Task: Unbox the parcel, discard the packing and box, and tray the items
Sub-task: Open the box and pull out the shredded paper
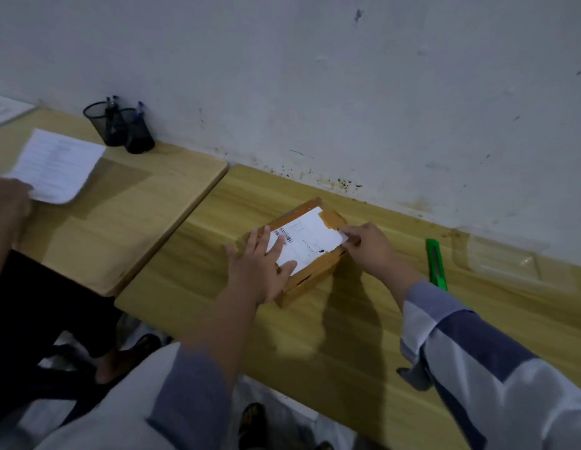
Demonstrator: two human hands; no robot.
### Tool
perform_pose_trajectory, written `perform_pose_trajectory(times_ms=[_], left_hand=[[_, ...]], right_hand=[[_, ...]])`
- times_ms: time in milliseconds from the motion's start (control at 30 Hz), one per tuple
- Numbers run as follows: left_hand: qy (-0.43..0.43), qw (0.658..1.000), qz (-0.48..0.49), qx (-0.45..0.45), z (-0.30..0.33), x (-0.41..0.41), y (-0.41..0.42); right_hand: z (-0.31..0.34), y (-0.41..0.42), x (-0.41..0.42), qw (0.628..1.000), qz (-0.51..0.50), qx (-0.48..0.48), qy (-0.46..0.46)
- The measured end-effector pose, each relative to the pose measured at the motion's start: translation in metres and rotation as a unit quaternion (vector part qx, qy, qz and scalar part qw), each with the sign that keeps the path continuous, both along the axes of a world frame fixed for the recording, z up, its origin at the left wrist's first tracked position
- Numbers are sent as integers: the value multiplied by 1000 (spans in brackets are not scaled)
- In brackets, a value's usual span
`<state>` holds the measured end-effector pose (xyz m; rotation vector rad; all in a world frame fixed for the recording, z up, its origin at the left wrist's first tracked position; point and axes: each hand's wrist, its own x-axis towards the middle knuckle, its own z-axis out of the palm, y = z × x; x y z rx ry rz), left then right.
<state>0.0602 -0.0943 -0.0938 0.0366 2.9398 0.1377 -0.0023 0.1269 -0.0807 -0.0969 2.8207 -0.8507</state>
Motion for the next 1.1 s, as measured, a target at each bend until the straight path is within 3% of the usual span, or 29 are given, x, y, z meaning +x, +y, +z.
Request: perform_pose_trajectory(times_ms=[167,333,533,667,800,1000,1100], left_hand=[[-52,998,-9,-20,4,-23,-2],[-46,998,-40,-6,1,-30,-2],[-49,996,-70,38,-3,-29,-10],[-41,992,-119,31,3,-27,-27],[8,984,-117,133,14,-25,-40],[110,946,-48,302,54,-27,-38],[139,933,-40,328,67,-42,-41]], right_hand=[[12,2,33,999,-16,20,-45],[9,-13,53,994,-61,86,-22],[4,-16,65,987,-14,147,68],[-5,-15,72,955,21,210,206],[-3,-13,69,950,-14,156,270],[31,-20,51,927,-58,76,362],[46,-26,31,930,-86,28,357]])
